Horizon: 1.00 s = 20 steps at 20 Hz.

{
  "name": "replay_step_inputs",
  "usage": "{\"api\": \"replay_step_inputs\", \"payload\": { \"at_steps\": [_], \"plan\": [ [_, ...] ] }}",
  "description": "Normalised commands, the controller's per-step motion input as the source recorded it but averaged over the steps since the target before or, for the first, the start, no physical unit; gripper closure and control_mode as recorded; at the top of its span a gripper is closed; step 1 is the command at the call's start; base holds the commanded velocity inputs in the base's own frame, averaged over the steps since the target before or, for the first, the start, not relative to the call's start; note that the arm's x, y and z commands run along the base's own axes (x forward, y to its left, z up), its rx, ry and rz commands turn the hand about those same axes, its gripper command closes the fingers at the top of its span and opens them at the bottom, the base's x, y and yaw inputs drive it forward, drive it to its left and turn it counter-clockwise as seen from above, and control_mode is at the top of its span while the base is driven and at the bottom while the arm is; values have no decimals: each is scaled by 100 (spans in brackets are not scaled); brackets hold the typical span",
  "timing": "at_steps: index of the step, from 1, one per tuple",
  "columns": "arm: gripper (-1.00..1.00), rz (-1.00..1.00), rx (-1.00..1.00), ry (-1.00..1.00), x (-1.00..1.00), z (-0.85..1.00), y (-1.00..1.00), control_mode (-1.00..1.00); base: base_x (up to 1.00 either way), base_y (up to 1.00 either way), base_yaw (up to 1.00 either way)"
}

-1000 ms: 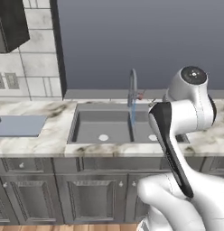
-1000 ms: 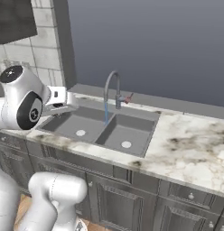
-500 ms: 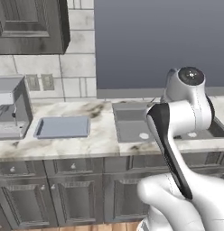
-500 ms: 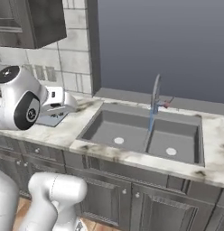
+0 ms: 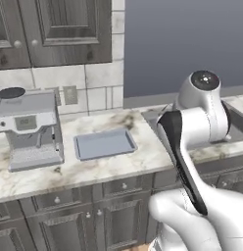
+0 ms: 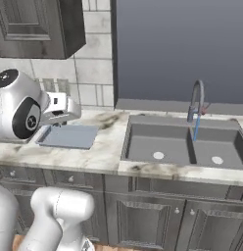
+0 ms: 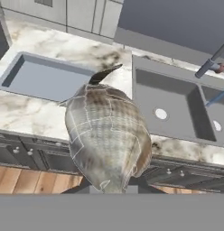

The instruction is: Take the fish out of the fridge, briefly rinse it in the sink, and place it on the tray next to the sink.

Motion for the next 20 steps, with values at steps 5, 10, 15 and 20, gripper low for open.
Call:
{"api": "replay_step_inputs", "payload": {
  "at_steps": [5, 10, 15, 20],
  "plan": [
    [100, 0, 0, 0, 0, 0, 0, 100, 52, 53, -35],
    [100, -5, 1, 8, 53, 0, -5, -100, 34, 0, -9],
    [100, 33, 14, 23, 65, -2, -14, -100, 0, 0, 0],
    [100, 69, 8, 12, 13, -34, 15, -100, 0, 0, 0]
  ]
}}
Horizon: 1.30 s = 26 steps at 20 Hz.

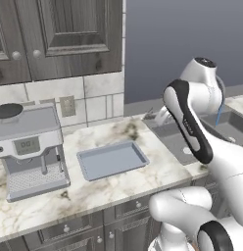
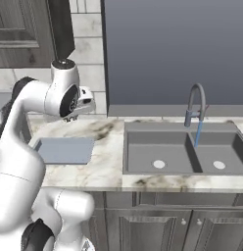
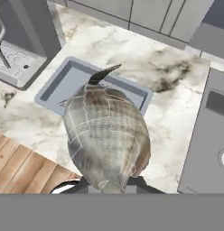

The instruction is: Take the fish out of the fridge, briefly rinse it in the sink, and place it on the tray next to the sink.

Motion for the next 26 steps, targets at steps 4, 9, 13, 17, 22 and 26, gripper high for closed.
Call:
{"api": "replay_step_inputs", "payload": {
  "at_steps": [4, 9, 13, 17, 22, 26],
  "plan": [
    [100, 65, 0, 4, 1, -74, 66, -100, 0, 0, 0],
    [100, 48, -1, 0, 0, -70, 61, -100, 0, 0, 0],
    [100, 17, 0, -11, 2, -20, 4, -100, 0, 0, 0],
    [100, 11, -2, -11, 56, -45, 18, -100, 0, 0, 0],
    [100, 8, -6, -3, 72, -38, 36, -100, 0, 0, 0],
    [100, 10, -1, 0, 35, -52, 52, -100, 0, 0, 0]
  ]
}}
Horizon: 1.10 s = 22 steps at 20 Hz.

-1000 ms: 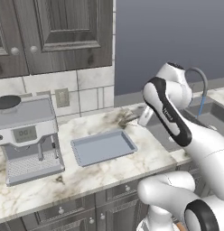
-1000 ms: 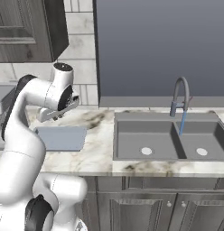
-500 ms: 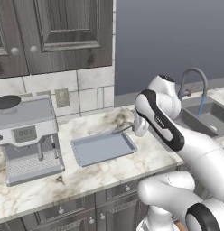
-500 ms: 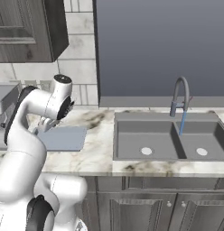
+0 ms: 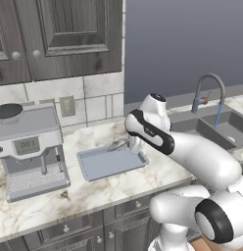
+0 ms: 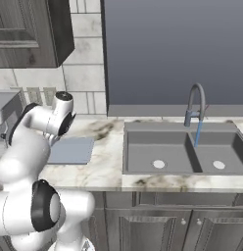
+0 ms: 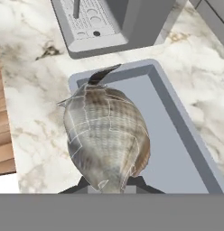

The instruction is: Take the fish out of the fridge, briefly rinse it in the sink, and place it on the tray next to the sink.

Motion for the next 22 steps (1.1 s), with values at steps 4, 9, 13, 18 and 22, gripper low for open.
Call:
{"api": "replay_step_inputs", "payload": {
  "at_steps": [4, 9, 13, 18, 22],
  "plan": [
    [100, 11, 0, 0, 5, -47, 41, -100, 0, 0, 0],
    [100, 9, 0, -1, 0, -41, 18, -100, 0, 0, 0],
    [100, 1, -1, -6, 0, -21, -1, -100, 0, 0, 0],
    [100, 0, -2, -8, 3, -16, -4, -100, 0, 0, 0],
    [100, 0, -3, -6, 15, -14, -10, -100, 0, 0, 0]
  ]
}}
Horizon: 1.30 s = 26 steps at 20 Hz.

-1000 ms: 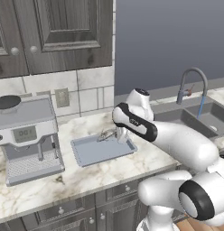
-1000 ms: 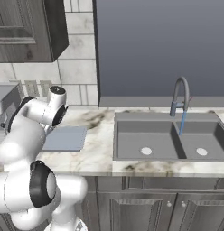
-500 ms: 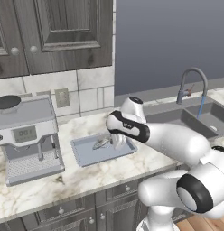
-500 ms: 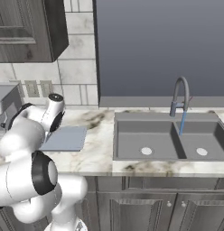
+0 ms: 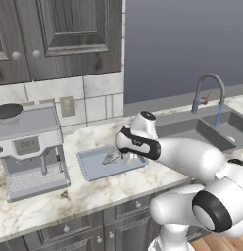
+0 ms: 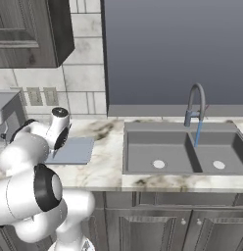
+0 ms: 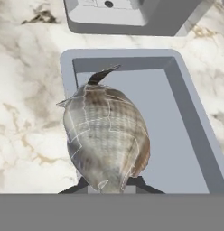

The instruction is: Take the fish out of the fridge, briefly rinse it in the sink, and place it on the tray next to the sink.

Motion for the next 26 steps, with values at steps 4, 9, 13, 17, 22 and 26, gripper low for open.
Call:
{"api": "replay_step_inputs", "payload": {
  "at_steps": [4, 9, 13, 17, 22, 26],
  "plan": [
    [100, 0, -1, -3, 7, -8, -6, -100, 0, 0, 0],
    [-100, 0, 0, 0, 10, 0, -1, -100, 0, 0, 0],
    [-100, -8, 0, 0, 46, 11, -11, -100, 0, 0, 0],
    [-100, -14, 0, 0, 42, 50, -13, -100, 0, 0, 0],
    [-100, -11, 9, -19, -78, 100, -36, -100, 0, 0, 0],
    [-100, -4, 10, -39, -100, 100, -40, -100, 0, 0, 0]
  ]
}}
